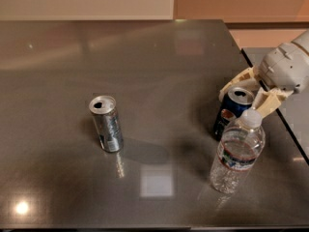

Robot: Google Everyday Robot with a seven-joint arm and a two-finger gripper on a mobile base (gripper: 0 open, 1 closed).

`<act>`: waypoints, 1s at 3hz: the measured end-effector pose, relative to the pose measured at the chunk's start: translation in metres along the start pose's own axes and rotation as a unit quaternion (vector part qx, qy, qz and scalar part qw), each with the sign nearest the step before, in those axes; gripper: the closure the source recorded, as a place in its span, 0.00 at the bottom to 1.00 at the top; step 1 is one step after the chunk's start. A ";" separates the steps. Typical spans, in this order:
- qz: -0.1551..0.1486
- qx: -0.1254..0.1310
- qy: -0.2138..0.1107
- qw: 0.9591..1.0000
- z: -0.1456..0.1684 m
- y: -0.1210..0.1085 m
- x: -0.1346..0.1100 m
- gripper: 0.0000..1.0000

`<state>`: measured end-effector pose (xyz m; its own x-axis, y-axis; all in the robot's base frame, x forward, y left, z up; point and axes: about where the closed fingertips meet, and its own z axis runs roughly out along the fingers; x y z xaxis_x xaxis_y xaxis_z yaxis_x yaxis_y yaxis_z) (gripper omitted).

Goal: Move pepsi can near water bottle

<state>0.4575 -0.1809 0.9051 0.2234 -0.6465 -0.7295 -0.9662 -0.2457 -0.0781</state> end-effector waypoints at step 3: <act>0.000 -0.013 0.004 1.000 0.008 0.004 0.006 0.00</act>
Offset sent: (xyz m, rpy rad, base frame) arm -0.0785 -0.0240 -0.0068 -0.0652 0.2103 0.2357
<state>0.4539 -0.1803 0.8951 0.2249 -0.6518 -0.7243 -0.9624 -0.2646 -0.0608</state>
